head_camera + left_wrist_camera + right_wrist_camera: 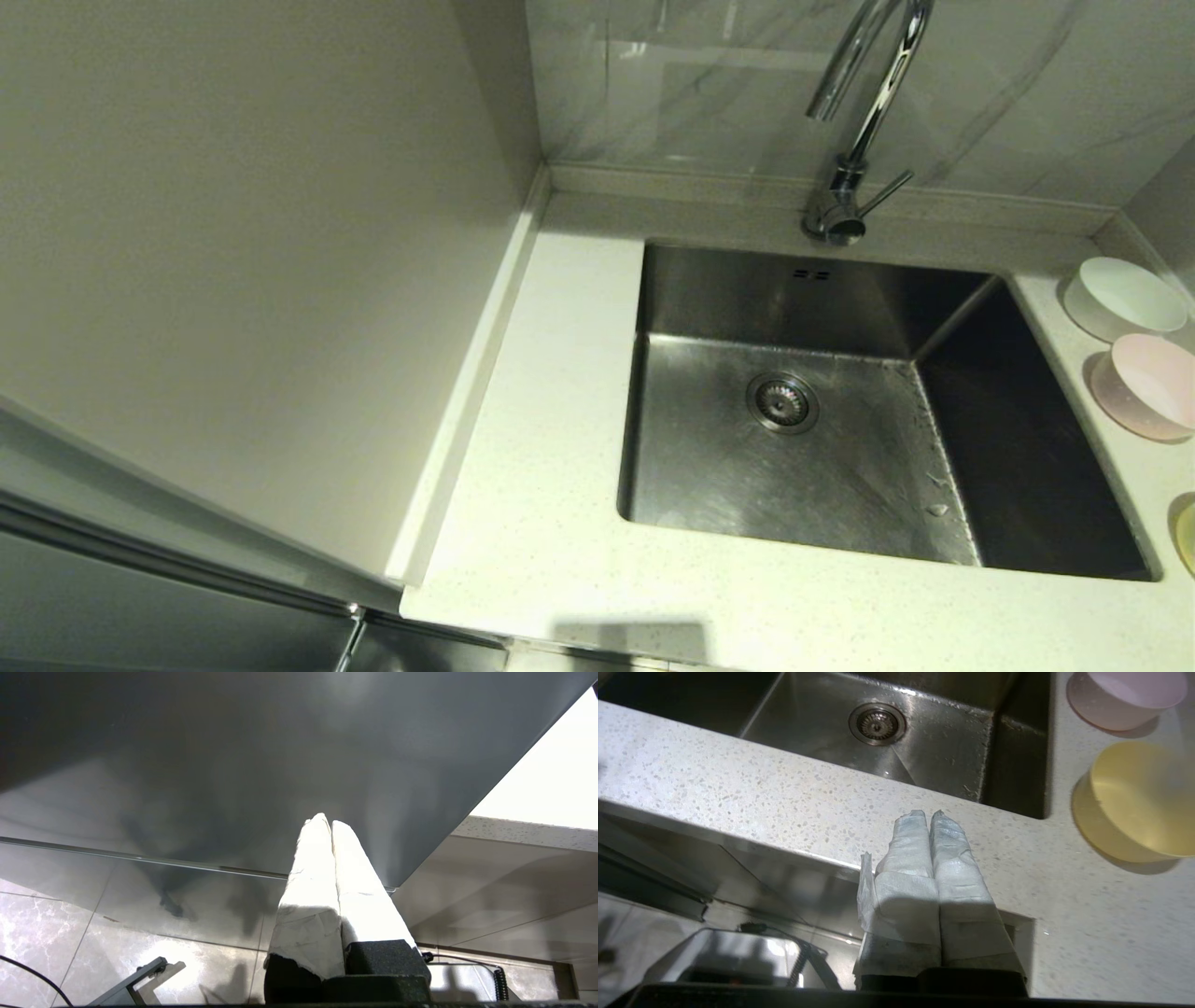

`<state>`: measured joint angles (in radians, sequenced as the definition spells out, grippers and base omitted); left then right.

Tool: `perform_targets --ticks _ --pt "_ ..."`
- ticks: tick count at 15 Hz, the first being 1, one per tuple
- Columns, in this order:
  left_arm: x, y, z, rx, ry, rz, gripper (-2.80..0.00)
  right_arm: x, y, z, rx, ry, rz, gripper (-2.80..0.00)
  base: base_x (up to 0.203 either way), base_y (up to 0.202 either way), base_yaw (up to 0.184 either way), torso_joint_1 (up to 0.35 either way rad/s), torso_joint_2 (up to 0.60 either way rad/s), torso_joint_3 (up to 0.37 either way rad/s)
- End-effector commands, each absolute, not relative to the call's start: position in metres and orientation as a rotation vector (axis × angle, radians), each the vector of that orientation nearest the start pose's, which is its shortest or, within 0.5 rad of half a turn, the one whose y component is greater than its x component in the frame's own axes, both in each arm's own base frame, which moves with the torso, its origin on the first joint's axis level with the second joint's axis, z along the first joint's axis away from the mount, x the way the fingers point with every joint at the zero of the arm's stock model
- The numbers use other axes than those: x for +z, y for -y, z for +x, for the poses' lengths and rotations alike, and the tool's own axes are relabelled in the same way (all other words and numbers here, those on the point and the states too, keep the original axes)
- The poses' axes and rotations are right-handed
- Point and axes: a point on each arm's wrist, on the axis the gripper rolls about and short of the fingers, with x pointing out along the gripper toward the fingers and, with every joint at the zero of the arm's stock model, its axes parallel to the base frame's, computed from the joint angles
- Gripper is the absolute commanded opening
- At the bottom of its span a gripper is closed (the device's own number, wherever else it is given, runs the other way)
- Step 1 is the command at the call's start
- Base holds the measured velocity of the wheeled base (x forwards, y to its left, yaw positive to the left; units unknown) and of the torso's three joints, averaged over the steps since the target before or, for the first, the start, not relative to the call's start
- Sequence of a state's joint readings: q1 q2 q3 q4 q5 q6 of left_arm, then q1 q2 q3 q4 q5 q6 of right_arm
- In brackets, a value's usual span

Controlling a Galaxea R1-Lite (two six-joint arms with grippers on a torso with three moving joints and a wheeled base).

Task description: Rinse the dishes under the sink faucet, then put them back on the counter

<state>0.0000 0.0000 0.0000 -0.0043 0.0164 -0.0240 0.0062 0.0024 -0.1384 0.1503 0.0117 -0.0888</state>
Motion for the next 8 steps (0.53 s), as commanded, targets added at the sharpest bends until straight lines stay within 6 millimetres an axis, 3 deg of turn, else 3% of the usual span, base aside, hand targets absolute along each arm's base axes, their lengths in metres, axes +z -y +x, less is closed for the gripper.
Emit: perform_targets --ticks 1,8 --pt "0.0759 -0.0004 -0.0229 0.017 0.006 -0.025 -2.80 0.0806 -0.0003 -0.0243 0.026 0.018 -0.068 -2.80 0.000 0.000 0.000 0.000 0.00 0.000" --pt "0.0759 -0.0004 -0.0229 0.017 0.006 -0.025 -2.80 0.0755 0.0005 -0.0227 -0.011 -0.002 0.028 -2.80 0.000 0.000 0.000 0.000 0.00 0.000"
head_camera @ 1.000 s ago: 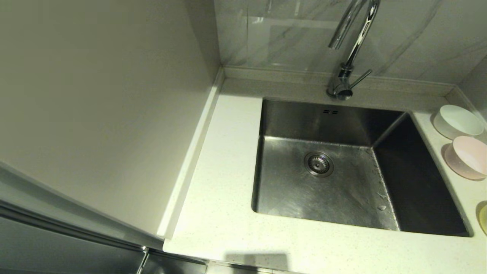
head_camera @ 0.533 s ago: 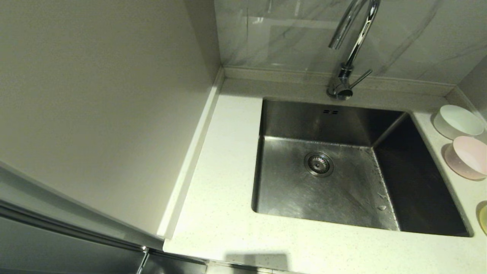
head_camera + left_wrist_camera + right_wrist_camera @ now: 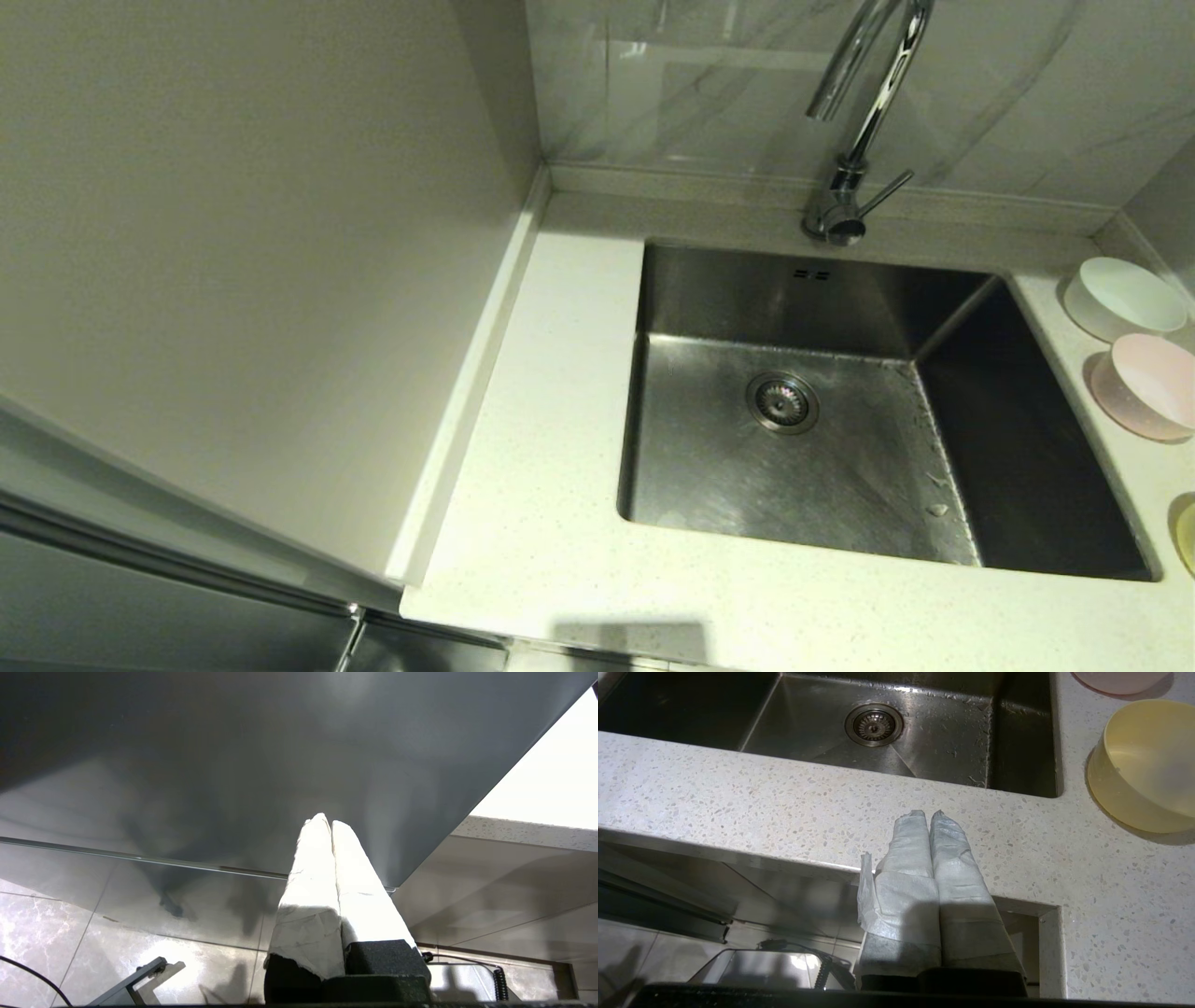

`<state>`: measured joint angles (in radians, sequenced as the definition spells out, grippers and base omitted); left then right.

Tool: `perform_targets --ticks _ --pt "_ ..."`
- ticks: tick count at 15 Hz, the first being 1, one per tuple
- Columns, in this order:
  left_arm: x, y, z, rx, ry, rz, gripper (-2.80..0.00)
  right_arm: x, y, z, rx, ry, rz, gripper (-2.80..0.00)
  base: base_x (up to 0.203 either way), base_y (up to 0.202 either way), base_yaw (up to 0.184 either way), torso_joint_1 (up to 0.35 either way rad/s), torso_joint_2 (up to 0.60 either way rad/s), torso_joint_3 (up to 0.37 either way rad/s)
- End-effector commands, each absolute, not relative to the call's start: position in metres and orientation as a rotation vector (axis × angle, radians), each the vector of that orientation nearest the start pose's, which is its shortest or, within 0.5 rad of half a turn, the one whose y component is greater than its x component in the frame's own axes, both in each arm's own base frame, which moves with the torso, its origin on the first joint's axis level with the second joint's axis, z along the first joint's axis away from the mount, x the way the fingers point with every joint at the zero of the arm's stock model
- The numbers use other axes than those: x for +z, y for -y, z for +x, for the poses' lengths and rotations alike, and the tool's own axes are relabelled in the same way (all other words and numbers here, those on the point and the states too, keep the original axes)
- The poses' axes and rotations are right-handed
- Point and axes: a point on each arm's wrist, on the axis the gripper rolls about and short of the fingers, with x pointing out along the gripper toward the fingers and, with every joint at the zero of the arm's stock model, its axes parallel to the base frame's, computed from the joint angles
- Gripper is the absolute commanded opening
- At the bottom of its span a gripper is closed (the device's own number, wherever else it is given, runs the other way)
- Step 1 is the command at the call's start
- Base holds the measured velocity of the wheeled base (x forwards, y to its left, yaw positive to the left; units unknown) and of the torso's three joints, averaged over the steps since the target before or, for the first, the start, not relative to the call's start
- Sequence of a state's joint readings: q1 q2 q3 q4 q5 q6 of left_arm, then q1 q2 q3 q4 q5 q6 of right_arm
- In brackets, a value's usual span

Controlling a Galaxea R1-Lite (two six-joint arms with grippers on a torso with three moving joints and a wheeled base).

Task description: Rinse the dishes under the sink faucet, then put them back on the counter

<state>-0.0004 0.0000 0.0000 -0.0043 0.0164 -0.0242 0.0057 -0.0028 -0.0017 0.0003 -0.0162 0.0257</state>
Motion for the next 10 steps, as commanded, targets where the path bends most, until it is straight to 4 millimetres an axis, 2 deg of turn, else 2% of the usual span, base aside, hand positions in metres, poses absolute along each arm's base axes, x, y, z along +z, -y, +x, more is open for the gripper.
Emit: perform_targets --ticks 1,10 --pt "0.0759 -0.0004 -0.0229 0.017 0.006 -0.025 -2.80 0.0755 0.0005 -0.0228 -0.011 0.000 0.028 -2.80 0.000 0.000 0.000 0.000 0.00 0.000" --pt "0.0759 -0.0004 -0.0229 0.017 0.006 -0.025 -2.80 0.0754 0.0005 -0.0227 -0.011 -0.002 0.029 -2.80 0.000 0.000 0.000 0.000 0.00 0.000"
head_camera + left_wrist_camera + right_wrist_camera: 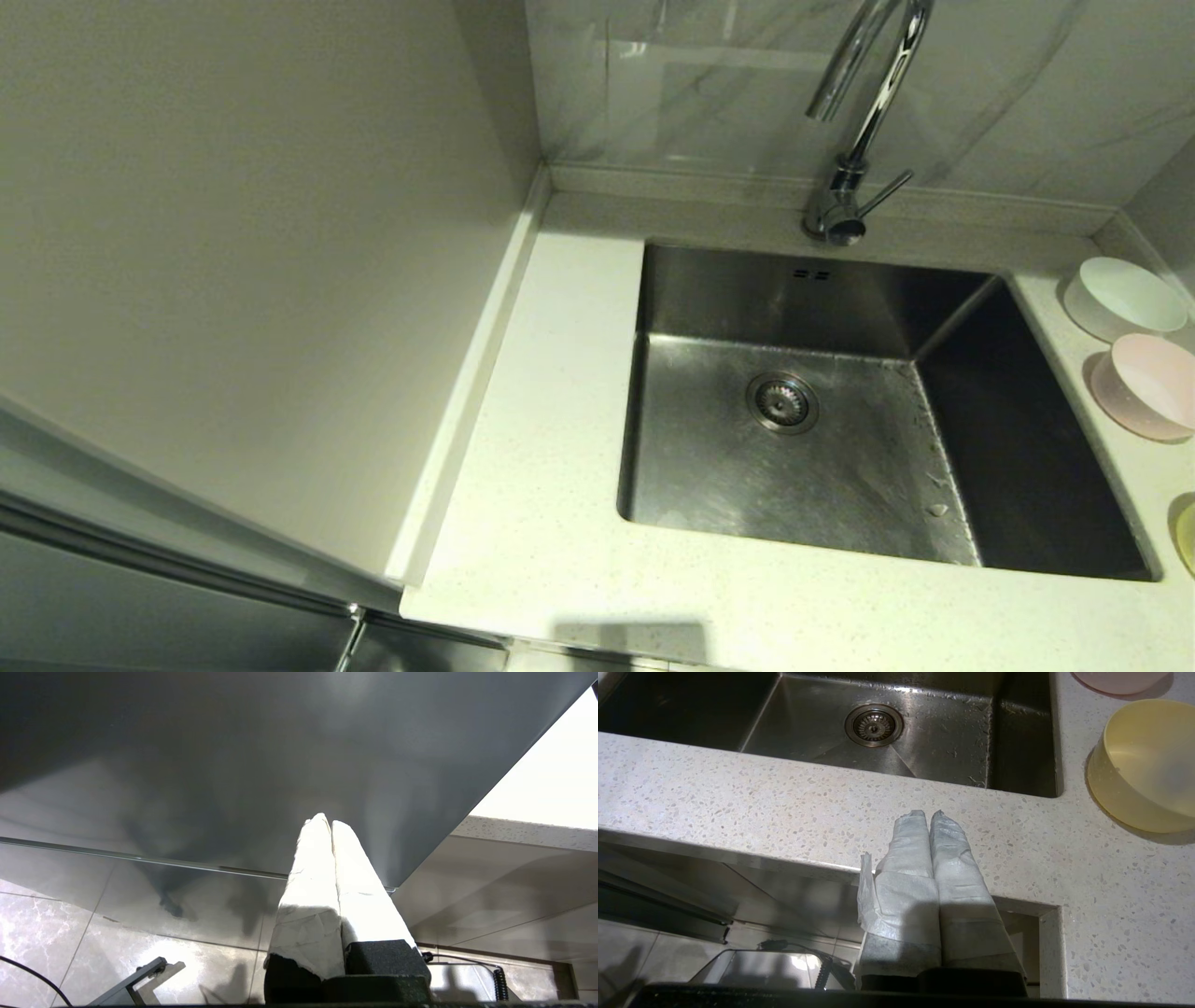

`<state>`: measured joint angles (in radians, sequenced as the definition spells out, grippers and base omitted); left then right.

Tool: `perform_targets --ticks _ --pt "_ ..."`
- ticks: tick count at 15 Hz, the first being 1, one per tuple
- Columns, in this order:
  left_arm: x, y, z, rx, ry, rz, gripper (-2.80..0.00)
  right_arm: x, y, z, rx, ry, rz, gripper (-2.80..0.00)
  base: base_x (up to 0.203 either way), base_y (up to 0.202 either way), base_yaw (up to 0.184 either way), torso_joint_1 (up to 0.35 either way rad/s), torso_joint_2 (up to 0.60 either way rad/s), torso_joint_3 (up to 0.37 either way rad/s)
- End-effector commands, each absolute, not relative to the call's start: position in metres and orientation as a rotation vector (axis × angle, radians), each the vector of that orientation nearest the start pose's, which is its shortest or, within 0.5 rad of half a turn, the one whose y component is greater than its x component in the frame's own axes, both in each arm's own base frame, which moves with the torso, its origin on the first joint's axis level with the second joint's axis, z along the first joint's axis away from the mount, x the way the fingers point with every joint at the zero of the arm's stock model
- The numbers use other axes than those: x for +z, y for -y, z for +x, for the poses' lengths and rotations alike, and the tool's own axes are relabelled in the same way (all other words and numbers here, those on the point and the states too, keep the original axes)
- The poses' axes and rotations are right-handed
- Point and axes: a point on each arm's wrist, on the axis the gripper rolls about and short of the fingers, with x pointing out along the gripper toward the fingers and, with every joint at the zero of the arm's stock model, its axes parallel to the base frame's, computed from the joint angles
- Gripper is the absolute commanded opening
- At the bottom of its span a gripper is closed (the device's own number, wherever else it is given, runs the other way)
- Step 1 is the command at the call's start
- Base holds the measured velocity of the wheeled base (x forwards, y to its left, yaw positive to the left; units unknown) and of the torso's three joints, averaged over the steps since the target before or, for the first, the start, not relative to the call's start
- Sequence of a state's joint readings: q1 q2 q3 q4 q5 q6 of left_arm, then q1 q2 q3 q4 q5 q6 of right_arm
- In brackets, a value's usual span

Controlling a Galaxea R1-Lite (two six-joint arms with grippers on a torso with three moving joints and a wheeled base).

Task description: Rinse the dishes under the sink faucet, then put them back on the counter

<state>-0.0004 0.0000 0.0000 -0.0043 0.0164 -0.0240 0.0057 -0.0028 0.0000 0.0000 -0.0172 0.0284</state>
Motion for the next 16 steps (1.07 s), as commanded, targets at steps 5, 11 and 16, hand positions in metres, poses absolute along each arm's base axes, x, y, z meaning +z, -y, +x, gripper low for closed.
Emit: perform_targets --ticks 5,11,16 --pt "0.0759 -0.0004 -0.0229 0.017 0.006 -0.025 -2.80 0.0755 0.0005 -0.0228 -0.011 0.000 0.028 -2.80 0.000 0.000 0.000 0.000 0.00 0.000" --pt "0.0759 -0.0004 -0.0229 0.017 0.006 -0.025 -2.80 0.0753 0.0005 -0.0227 -0.011 -0.002 0.029 -2.80 0.000 0.000 0.000 0.000 0.00 0.000" --pt "0.0759 -0.0004 -0.0229 0.017 0.006 -0.025 -2.80 0.0755 0.0005 -0.0228 -0.011 0.000 0.029 -2.80 0.000 0.000 0.000 0.000 0.00 0.000"
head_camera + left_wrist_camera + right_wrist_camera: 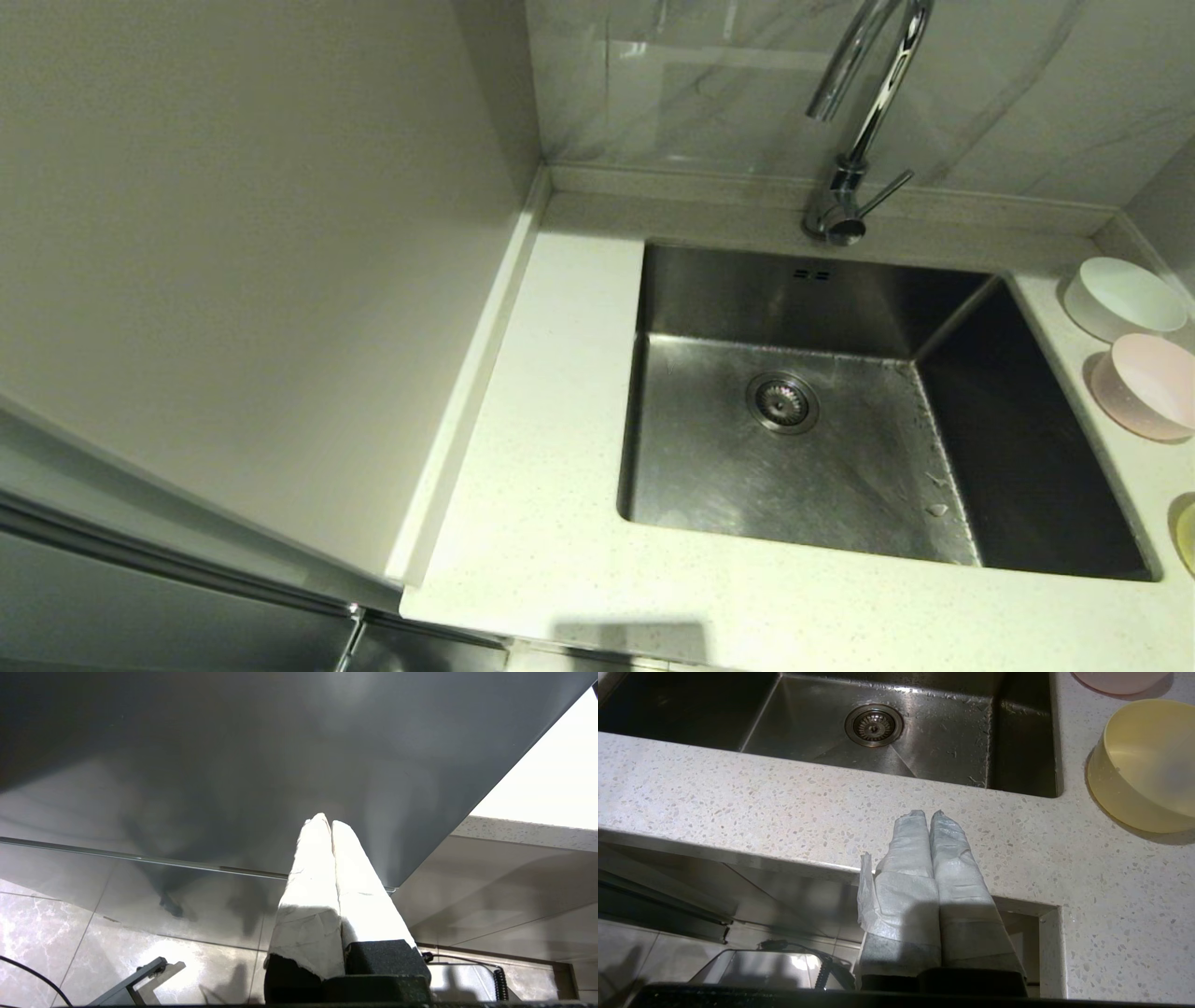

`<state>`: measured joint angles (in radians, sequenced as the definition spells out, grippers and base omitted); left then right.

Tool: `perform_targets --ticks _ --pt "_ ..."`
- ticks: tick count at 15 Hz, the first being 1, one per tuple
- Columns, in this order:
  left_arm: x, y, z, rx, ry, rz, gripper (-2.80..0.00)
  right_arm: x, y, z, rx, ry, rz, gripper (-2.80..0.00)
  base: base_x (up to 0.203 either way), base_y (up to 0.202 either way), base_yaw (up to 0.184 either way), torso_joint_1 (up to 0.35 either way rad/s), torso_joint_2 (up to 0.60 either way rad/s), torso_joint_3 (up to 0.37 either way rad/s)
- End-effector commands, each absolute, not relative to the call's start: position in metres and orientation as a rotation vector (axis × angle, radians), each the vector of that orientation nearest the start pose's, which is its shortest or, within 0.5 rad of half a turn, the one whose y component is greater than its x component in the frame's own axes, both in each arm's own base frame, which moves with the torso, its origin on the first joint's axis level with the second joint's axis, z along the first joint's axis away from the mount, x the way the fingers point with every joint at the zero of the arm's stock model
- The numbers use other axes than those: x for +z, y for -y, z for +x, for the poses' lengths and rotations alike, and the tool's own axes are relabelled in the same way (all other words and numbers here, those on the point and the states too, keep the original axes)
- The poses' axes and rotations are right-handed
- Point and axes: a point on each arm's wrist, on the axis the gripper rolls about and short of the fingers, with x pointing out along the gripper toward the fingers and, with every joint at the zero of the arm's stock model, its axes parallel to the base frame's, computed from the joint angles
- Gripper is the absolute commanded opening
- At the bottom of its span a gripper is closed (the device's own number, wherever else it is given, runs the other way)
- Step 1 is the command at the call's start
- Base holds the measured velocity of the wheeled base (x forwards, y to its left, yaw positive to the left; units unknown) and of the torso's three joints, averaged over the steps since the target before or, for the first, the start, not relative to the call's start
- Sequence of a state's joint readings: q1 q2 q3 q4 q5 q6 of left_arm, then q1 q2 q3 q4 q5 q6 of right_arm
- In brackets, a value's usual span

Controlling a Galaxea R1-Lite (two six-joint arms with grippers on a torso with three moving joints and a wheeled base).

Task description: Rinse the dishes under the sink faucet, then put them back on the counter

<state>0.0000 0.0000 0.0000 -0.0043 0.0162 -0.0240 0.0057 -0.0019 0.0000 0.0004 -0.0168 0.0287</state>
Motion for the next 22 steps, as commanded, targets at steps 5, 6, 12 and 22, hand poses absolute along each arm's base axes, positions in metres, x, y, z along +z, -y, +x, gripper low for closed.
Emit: perform_targets --ticks 5,6,12,22 --pt "0.0759 -0.0004 -0.0229 0.017 0.006 -0.025 -2.80 0.0754 0.0005 -0.0228 -0.011 -0.001 0.029 -2.80 0.000 0.000 0.000 0.000 0.00 0.000" --pt "0.0759 -0.0004 -0.0229 0.017 0.006 -0.025 -2.80 0.0755 0.0005 -0.0228 -0.011 0.000 0.029 -2.80 0.000 0.000 0.000 0.000 0.00 0.000" --pt "0.0759 -0.0004 -0.0229 0.017 0.006 -0.025 -2.80 0.0755 0.0005 -0.0227 -0.011 -0.001 0.029 -2.80 0.000 0.000 0.000 0.000 0.00 0.000" --pt "0.0759 -0.0004 -0.0229 0.017 0.006 -0.025 -2.80 0.0755 0.0005 -0.0228 -0.011 0.000 0.029 -2.80 0.000 0.000 0.000 0.000 0.00 0.000"
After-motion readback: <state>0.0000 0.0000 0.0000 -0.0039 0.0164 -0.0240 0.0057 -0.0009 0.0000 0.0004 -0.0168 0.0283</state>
